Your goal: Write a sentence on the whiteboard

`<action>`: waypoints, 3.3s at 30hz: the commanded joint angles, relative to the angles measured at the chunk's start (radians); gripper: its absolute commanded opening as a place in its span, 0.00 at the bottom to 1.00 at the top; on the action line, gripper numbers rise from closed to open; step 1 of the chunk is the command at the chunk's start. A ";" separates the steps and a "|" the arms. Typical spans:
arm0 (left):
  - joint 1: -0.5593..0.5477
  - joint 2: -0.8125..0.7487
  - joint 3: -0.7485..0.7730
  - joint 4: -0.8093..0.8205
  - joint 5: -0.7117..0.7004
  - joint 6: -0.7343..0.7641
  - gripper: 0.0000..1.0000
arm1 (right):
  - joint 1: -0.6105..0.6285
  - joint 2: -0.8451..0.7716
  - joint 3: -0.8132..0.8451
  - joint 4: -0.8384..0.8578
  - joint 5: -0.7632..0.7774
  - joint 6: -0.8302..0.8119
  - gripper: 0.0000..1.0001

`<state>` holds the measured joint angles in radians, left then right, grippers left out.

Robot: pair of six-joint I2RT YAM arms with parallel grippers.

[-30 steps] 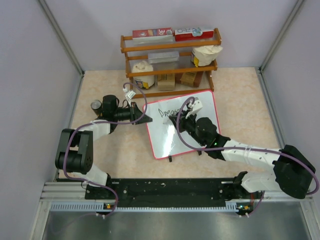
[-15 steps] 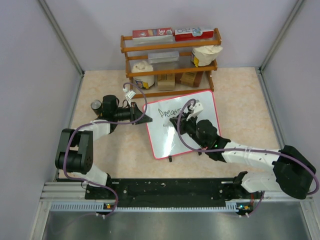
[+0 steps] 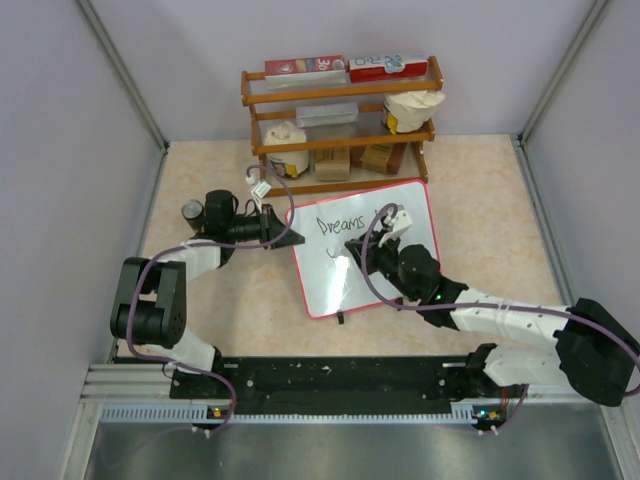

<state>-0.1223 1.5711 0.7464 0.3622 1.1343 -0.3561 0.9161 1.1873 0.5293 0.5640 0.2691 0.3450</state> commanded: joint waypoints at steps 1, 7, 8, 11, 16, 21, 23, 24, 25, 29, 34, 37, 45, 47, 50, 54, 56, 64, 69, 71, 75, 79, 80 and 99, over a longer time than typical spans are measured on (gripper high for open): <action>0.000 0.023 -0.002 -0.026 -0.076 0.124 0.00 | 0.010 -0.061 0.021 -0.007 0.030 0.008 0.00; 0.000 0.026 0.002 -0.031 -0.076 0.126 0.00 | 0.010 -0.100 0.064 -0.010 0.044 0.005 0.00; 0.000 0.026 0.002 -0.031 -0.076 0.126 0.00 | 0.010 -0.094 0.070 -0.012 0.050 0.002 0.00; 0.000 0.026 0.002 -0.034 -0.077 0.128 0.00 | 0.010 -0.063 0.098 -0.019 0.062 0.003 0.00; 0.000 0.026 0.002 -0.037 -0.077 0.131 0.00 | 0.010 -0.012 0.133 -0.039 0.076 0.003 0.00; 0.000 0.026 0.002 -0.039 -0.077 0.132 0.00 | 0.010 -0.003 0.126 -0.042 0.085 0.002 0.00; 0.000 0.024 0.004 -0.040 -0.077 0.132 0.00 | 0.010 -0.003 0.123 -0.047 0.088 0.000 0.00; 0.000 0.026 0.002 -0.040 -0.077 0.132 0.00 | 0.010 -0.002 0.115 -0.044 0.090 0.000 0.00; 0.000 0.024 0.002 -0.040 -0.079 0.132 0.00 | 0.010 -0.002 0.110 -0.042 0.088 0.000 0.00; 0.000 0.026 0.004 -0.042 -0.077 0.132 0.00 | 0.010 0.005 0.097 -0.033 0.085 0.008 0.00; 0.000 0.026 0.004 -0.042 -0.077 0.134 0.00 | 0.010 0.026 0.089 -0.032 0.087 0.011 0.00; 0.000 0.026 0.004 -0.043 -0.076 0.134 0.00 | 0.010 0.032 0.083 -0.035 0.093 0.009 0.00; 0.000 0.026 0.004 -0.043 -0.074 0.135 0.00 | 0.010 0.037 0.060 -0.042 0.093 0.009 0.00; 0.000 0.027 0.005 -0.043 -0.074 0.135 0.00 | 0.010 0.031 0.048 -0.052 0.087 0.011 0.00; 0.000 0.030 0.005 -0.043 -0.071 0.137 0.00 | 0.010 0.025 0.029 -0.059 0.078 0.014 0.00; 0.000 0.029 0.005 -0.043 -0.071 0.137 0.00 | 0.010 0.017 0.006 -0.067 0.071 0.026 0.00; 0.000 0.030 0.005 -0.045 -0.071 0.137 0.00 | 0.010 0.012 -0.006 -0.070 0.065 0.031 0.00; 0.000 0.033 0.007 -0.045 -0.070 0.137 0.00 | 0.010 -0.003 -0.028 -0.090 0.033 0.045 0.00; 0.000 0.035 0.007 -0.045 -0.070 0.137 0.00 | 0.009 -0.014 -0.043 -0.111 0.012 0.046 0.00; 0.000 0.035 0.007 -0.045 -0.070 0.137 0.00 | 0.010 -0.026 -0.054 -0.118 0.005 0.046 0.00; 0.000 0.035 0.007 -0.045 -0.071 0.138 0.00 | 0.015 -0.046 -0.063 -0.128 0.001 0.040 0.00; 0.000 0.035 0.007 -0.048 -0.073 0.140 0.00 | 0.015 -0.084 -0.051 -0.131 0.001 0.043 0.00; 0.000 0.035 0.007 -0.048 -0.071 0.140 0.00 | 0.015 -0.098 -0.046 -0.131 -0.001 0.043 0.00; 0.000 0.030 0.008 -0.058 -0.077 0.147 0.00 | -0.028 -0.074 0.109 -0.102 0.050 0.031 0.00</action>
<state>-0.1204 1.5799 0.7586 0.3378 1.1412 -0.3405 0.8963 1.0855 0.5774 0.4210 0.3210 0.3687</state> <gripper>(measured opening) 0.200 0.080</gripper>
